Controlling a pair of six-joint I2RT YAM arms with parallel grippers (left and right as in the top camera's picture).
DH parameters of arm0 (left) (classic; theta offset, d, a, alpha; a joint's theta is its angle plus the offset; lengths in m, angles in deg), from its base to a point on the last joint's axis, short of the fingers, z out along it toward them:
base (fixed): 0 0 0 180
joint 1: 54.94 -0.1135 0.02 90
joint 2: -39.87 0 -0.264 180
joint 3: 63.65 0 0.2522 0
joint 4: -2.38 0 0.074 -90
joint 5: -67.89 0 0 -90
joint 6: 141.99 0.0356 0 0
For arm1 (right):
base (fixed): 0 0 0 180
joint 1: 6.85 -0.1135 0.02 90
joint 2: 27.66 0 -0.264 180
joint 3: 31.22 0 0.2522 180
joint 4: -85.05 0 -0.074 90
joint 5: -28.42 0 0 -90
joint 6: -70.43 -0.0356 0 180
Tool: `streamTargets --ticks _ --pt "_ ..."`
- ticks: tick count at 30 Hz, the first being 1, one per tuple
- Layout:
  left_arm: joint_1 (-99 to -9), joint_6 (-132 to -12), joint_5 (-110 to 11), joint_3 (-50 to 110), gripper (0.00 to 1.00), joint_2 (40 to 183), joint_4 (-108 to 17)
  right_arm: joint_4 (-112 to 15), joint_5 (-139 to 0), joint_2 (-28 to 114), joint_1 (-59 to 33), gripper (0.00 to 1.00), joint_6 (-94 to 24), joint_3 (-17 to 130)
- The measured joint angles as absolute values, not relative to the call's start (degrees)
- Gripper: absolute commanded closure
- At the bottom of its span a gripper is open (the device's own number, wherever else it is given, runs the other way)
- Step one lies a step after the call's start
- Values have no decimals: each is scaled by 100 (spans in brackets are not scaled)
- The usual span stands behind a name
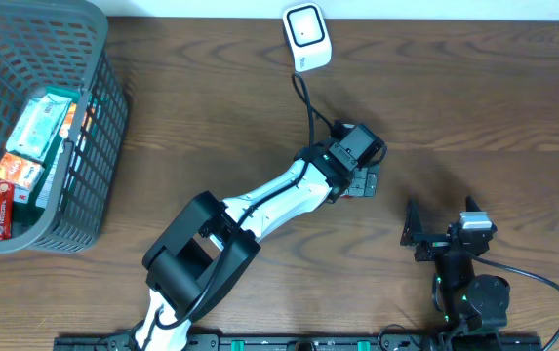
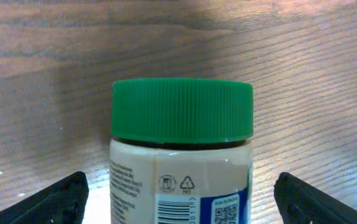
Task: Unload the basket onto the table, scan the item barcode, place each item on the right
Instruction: 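Lower the jar onto the table near the scanner and release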
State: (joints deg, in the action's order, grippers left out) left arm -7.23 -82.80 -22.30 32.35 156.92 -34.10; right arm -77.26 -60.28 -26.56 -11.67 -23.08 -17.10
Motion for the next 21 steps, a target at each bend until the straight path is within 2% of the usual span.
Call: streamTargets --ticks 8,16,21 --pt "-726 -7648 -1974 3244 4 15557 -3591 -7726 -6028 -2656 -1167 1 -2308 -1710" --pt "-776 -7438 -1714 3311 4 14562 -3875 -7726 -6028 -2656 -1167 1 -2306 -1710" --pt "-1038 -7408 -1692 3737 4 13931 -4973 -7726 -6028 -2656 -1167 1 -2308 -1710"
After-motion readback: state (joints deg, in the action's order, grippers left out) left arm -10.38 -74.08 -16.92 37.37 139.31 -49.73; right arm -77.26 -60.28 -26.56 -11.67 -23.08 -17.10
